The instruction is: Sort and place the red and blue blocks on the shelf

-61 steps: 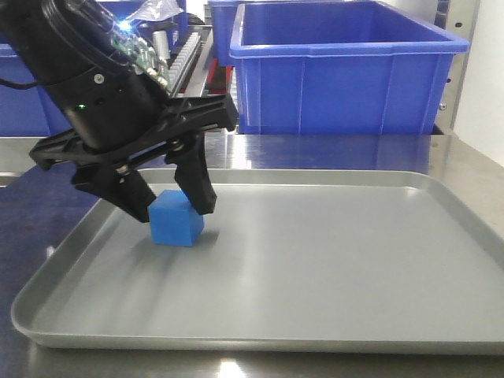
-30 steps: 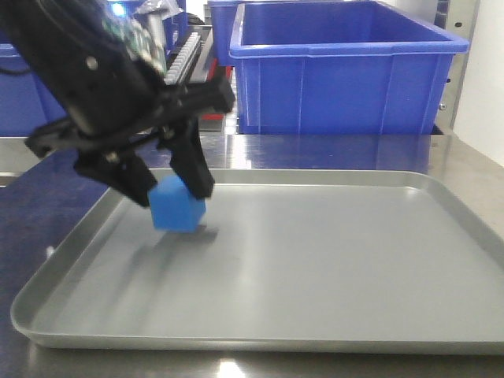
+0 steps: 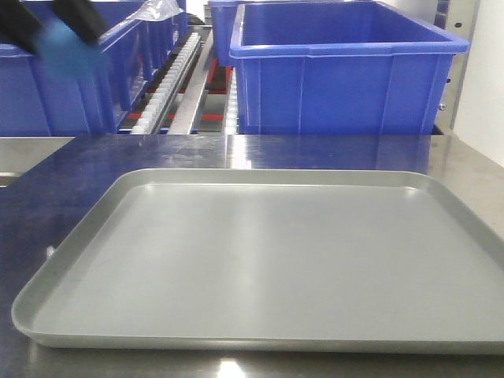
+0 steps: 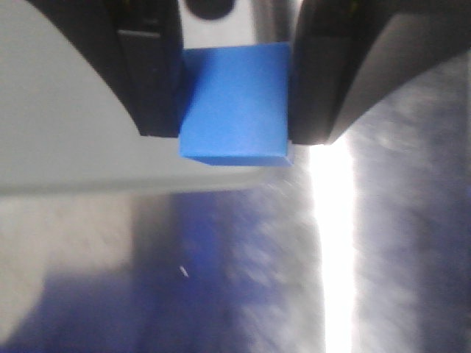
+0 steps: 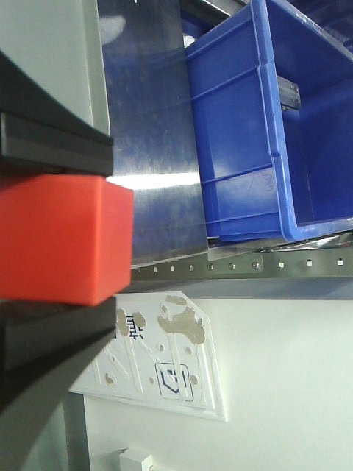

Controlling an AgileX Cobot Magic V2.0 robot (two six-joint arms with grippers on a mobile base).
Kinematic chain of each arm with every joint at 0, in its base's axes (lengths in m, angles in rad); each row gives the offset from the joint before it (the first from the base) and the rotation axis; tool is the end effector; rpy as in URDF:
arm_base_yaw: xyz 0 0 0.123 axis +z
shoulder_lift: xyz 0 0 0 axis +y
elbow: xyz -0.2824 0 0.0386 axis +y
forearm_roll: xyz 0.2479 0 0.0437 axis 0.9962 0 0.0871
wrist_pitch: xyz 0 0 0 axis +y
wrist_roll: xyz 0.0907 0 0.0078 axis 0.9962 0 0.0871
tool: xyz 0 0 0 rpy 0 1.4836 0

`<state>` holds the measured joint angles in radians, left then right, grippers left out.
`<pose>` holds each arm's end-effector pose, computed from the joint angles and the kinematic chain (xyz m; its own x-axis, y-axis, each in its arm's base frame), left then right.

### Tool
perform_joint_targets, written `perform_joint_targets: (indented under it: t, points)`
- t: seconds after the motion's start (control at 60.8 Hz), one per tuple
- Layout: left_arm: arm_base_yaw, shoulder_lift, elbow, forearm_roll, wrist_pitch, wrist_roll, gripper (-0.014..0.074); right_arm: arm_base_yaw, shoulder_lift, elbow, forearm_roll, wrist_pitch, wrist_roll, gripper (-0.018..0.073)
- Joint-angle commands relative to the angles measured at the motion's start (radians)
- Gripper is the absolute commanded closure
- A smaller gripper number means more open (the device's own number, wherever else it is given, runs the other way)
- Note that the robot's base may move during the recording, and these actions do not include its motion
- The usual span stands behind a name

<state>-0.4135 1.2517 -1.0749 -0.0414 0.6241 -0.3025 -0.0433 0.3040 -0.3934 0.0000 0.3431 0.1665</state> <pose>0.2450 -0.1099 0.3430 -0.7037 -0.0513 -0.7087 0.1974 0.9440 -0.2643 0.0748 -0.0032 0.2948 -0.1561 0.1727 -0.9725 0.0701 0.9841 0.1634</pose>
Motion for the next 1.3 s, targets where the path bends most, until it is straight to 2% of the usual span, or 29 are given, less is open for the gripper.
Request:
perform_joint_targets:
  t: [0.0,0.197,0.329,0.46,0.723,0.921,1.052,1.282]
  points:
    - [0.062,-0.104,-0.001,0.024,-0.055,0.001,0.0472,-0.005,0.009,-0.028,-0.018,-0.091,-0.001,0.0503]
    - [0.205,-0.281,0.154,0.027,-0.131,0.009,0.0472,-0.005,0.009,-0.028,-0.018,-0.091,-0.001,0.0503]
    - [0.263,-0.408,0.286,0.027,-0.209,0.033,0.0472,-0.005,0.009,-0.028,-0.018,-0.091,-0.001,0.0503]
    - [0.272,-0.526,0.398,0.027,-0.266,0.033,0.0472,-0.005,0.009,-0.028,-0.018,-0.091,-0.001,0.0503]
    - [0.272,-0.684,0.556,0.027,-0.288,0.033,0.0472,-0.005,0.009,-0.028,-0.018,-0.091,-0.001,0.0503]
    - [0.272,-0.732,0.59,0.034,-0.296,0.033,0.0472,-0.005,0.009,-0.028,-0.018,-0.091,-0.001,0.0503]
    - [0.272,-0.732,0.59,0.068,-0.307,0.033,0.0472,-0.005,0.009,-0.028,-0.018,-0.091,-0.001,0.0503]
    - [0.272,-0.732,0.59,0.069,-0.326,0.033,0.0472,-0.005,0.009,-0.028,-0.018,-0.091,-0.001,0.0503]
